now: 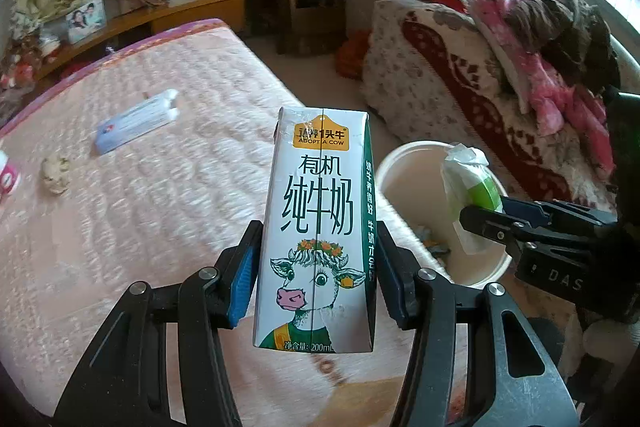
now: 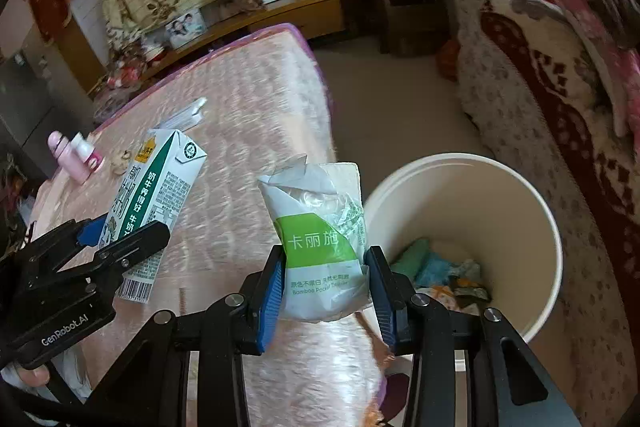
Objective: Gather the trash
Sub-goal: 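Carry the milk carton and tissue pack with both grippers over the bucket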
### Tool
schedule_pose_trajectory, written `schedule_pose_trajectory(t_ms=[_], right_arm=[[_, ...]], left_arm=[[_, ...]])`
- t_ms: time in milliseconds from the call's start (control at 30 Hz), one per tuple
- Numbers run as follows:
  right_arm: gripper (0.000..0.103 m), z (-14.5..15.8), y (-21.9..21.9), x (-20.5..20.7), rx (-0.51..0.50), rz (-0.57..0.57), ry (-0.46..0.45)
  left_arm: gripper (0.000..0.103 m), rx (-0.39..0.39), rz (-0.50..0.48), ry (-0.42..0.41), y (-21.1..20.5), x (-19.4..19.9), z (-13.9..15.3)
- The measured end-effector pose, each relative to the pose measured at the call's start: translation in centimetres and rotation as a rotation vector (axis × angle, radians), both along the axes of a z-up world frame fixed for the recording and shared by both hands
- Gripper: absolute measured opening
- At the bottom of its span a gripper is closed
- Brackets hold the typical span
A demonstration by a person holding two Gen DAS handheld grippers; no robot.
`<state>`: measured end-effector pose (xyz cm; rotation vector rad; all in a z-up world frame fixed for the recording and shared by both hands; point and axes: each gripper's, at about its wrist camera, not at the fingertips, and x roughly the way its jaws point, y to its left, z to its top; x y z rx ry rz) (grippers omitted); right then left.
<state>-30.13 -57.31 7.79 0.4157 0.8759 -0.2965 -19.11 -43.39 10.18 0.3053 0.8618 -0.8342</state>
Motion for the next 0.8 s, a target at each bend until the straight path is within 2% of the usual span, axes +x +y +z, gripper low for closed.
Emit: schedule_pose_trajectory(t_ms=[333, 800], right_arm=[[0.039, -0.7, -4.4, -3.1, 0.016, -0.112, 0.017], [0.039, -2.5, -7.6, -4.9, 0.056, -0.191, 0.036]], left_arm=[[0.052, -0.001, -0.105, 0.043, -4.9, -2.0, -0.7], [0.052, 0.021, -0.145, 0.074, -8.3, -3.1, -2.3]])
